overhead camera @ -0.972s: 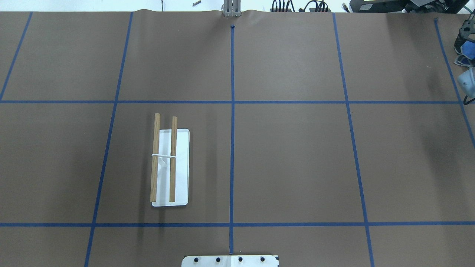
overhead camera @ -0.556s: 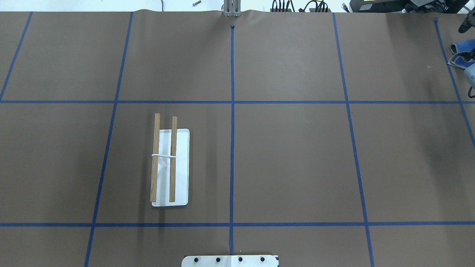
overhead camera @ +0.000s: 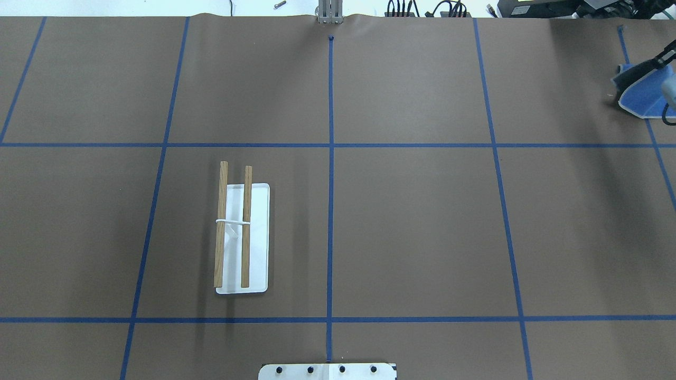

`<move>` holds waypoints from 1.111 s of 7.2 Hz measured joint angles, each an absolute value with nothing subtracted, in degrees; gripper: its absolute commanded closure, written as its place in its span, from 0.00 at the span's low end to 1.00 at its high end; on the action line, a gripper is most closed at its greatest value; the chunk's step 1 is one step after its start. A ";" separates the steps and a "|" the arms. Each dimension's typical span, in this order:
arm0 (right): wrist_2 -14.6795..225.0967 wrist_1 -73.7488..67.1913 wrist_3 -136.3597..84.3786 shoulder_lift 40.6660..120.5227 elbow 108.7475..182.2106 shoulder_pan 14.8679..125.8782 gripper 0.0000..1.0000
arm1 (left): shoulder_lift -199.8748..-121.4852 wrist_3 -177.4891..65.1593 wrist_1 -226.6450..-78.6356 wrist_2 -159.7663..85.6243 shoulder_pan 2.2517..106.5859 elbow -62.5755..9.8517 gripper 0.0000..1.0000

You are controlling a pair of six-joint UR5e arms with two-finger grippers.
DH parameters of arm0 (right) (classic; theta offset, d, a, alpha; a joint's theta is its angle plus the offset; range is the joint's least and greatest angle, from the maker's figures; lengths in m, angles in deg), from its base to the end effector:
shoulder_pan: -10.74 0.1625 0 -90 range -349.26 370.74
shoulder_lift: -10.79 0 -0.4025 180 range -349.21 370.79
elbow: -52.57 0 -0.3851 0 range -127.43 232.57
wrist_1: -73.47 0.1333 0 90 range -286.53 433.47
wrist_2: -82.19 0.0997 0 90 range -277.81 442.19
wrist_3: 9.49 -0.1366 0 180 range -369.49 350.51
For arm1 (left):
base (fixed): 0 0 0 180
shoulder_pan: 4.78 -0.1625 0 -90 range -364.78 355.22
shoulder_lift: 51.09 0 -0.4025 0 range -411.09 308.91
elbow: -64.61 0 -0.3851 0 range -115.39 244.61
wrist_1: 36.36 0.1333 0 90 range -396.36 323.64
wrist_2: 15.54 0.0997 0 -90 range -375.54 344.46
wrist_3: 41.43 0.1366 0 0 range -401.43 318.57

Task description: Hang towel on rack

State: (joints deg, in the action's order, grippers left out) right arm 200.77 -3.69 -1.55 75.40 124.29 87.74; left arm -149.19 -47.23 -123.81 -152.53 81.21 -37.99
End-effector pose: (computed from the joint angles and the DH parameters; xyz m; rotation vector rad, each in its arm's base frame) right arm -0.0889 -0.6870 0.5572 0.3214 -0.5124 -0.4412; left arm 0.0045 -0.5417 0.4823 0.2281 0.8354 0.1006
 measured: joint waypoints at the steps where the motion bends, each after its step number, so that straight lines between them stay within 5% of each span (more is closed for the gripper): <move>1: 201.02 -13.59 -6.49 75.12 133.60 86.01 1.00 | -149.51 -47.78 -123.86 -152.55 81.13 -38.05 0.02; 4: 201.08 -29.68 -27.29 74.04 154.64 76.96 1.00 | -152.13 -67.34 -133.59 -152.62 76.69 -38.00 0.02; 8: 197.61 -36.68 -43.00 66.89 166.94 66.46 1.00 | -162.62 -114.68 -144.87 -152.54 63.48 -37.33 0.02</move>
State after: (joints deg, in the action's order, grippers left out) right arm 197.61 -36.68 -43.00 66.89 166.94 66.46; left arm -162.62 -114.68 -144.87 -152.54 63.48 -37.33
